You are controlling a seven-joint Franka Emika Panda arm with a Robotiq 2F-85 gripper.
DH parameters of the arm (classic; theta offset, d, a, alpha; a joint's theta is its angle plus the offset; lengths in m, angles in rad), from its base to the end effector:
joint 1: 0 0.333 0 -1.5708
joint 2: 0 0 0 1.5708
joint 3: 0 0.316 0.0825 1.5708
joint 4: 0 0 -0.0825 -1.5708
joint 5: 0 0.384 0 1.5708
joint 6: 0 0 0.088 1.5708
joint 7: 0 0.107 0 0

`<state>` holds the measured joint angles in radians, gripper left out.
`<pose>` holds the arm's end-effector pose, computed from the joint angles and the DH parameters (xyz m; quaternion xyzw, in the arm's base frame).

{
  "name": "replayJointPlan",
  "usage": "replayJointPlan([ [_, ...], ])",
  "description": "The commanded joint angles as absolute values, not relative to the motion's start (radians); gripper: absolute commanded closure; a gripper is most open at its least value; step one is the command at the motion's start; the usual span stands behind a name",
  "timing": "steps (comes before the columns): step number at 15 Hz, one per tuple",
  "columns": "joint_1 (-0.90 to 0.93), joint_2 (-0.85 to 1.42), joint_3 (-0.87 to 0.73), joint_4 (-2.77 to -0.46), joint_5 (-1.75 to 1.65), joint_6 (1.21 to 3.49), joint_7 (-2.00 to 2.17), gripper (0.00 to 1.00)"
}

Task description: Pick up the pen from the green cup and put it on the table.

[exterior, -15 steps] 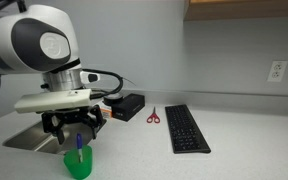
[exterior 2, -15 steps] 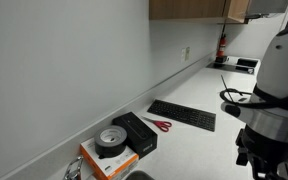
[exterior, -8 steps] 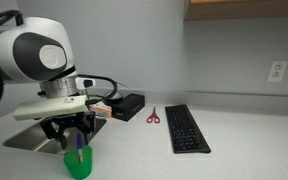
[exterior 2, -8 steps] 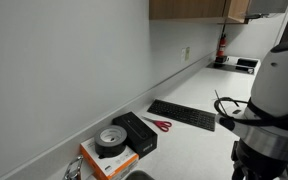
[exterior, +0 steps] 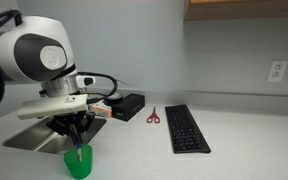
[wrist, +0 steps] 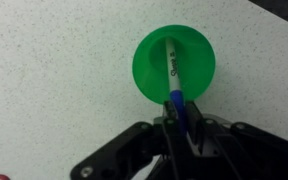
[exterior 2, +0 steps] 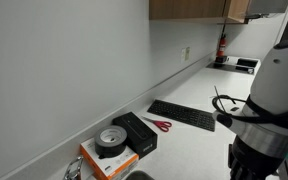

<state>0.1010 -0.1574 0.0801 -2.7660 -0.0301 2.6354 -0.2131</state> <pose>0.3826 0.0696 0.2644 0.9779 0.2082 0.0128 0.0139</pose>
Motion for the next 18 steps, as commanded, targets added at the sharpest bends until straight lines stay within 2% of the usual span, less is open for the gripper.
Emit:
replayJointPlan([
  [1,0.104,-0.2,0.075,-2.775,-0.032,2.616,-0.2,0.96],
  [7,0.109,-0.381,0.016,-2.781,0.032,2.548,-0.25,0.96],
  [11,0.081,-0.447,-0.046,-2.705,0.025,2.43,-0.246,0.96],
  [18,0.0,-0.124,-0.082,-2.566,-0.011,2.496,-0.203,0.96],
])
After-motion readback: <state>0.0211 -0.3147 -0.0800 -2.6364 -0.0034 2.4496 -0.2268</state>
